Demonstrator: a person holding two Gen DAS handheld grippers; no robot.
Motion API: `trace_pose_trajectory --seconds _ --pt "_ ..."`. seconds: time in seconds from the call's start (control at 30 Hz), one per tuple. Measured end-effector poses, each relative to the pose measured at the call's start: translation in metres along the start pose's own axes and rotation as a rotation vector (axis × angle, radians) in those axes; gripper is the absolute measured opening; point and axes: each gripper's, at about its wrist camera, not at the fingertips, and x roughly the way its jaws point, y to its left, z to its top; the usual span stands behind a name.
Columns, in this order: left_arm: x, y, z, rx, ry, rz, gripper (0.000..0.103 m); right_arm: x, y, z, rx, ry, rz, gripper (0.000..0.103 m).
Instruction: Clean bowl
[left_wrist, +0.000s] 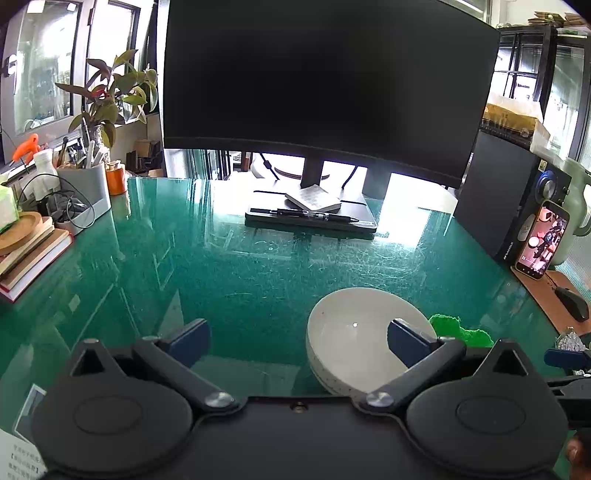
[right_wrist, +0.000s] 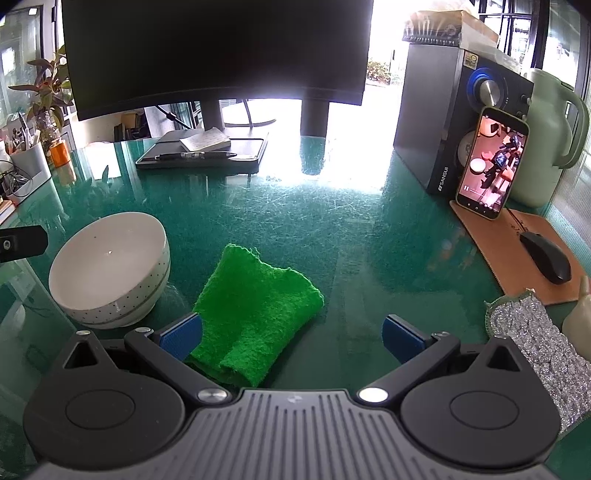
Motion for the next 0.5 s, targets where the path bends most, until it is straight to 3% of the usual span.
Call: trace_pose_trajectory --seconds 0.5 --pt "0.0028 0.003 -0.0069 0.037 -0.023 -0.009 0.103 0.0003 -0.0039 -0.0032 0.023 0.012 -0.01 0.103"
